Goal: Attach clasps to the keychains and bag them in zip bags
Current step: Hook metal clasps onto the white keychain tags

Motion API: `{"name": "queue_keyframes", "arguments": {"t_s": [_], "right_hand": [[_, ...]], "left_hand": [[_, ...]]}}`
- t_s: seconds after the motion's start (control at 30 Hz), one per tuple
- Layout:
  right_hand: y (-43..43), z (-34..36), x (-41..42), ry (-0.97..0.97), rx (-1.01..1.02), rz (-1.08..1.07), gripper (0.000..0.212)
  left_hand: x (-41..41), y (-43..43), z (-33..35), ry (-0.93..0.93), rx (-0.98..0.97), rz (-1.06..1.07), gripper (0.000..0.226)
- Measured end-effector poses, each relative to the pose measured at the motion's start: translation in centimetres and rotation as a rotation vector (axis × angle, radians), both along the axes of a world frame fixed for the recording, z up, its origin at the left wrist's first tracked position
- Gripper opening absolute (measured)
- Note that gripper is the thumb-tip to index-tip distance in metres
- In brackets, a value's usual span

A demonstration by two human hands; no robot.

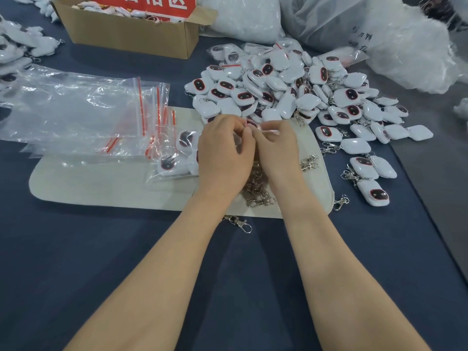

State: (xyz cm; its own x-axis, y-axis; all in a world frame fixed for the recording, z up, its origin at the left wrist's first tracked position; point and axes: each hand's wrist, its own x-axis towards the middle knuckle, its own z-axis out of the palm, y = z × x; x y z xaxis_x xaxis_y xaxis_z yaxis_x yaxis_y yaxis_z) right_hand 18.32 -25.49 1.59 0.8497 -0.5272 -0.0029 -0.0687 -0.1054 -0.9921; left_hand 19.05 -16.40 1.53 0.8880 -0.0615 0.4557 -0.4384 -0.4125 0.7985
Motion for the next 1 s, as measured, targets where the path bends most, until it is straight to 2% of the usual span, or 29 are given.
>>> {"name": "queue_keyframes", "arguments": {"t_s": [0.07, 0.17, 0.27, 0.37, 0.5, 0.6, 0.7, 0.77, 0.83, 0.9, 1.0], "right_hand": [[0.0, 0.3, -0.1, 0.002, -0.104, 0.071, 0.004], [-0.6, 0.6, -0.4, -0.048, -0.235, 0.269, 0.027], [-1.0, 0.8, -0.7, -0.06, -0.16, 0.459, 0.027], [-0.9, 0.9, -0.7, -0.07, -0.039, 0.453, 0.027], [-0.8, 1.1, -0.9, -0.072, -0.3, 0.505, 0.038], [-0.6, 1.3, -1.0, -0.053, -0.397, 0.545, 0.046], [-0.3, 0.7, -0.7, -0.036, -0.542, 0.419, 0.033], [-0.9, 0.4, -0.6, -0.033, -0.62, 0.164, 0.027], [-2.6, 0.1, -0.5, 0.02, -0.727, -0.093, 0.035], [-4.6, -0.3, -0.5, 0.182, -0.841, -0.214, 0.044], [-5.9, -1.2, -0.6, 0.441, -0.806, -0.219, 0.043]], "left_hand": [[-0.1, 0.0, 0.1, -0.029, 0.0, -0.001, 0.012], [-0.2, -0.1, 0.2, -0.067, 0.027, 0.005, 0.012], [-0.2, 0.0, 0.3, -0.1, 0.044, 0.017, 0.013], [-0.3, 0.1, 0.4, -0.133, 0.106, 0.02, 0.012], [-0.4, 0.1, 0.4, -0.162, 0.132, 0.013, 0.012], [-0.5, 0.0, 0.4, -0.142, 0.089, -0.026, 0.014], [-0.3, 0.0, 0.3, -0.139, 0.08, -0.012, 0.014], [-0.1, 0.1, 0.2, -0.144, 0.103, -0.014, 0.013], [-0.1, 0.1, 0.1, -0.149, 0.149, -0.015, 0.014], [-0.3, 0.0, 0.0, -0.151, 0.164, -0.011, 0.013], [-0.3, 0.0, 0.0, -0.139, 0.161, -0.016, 0.012]]}}
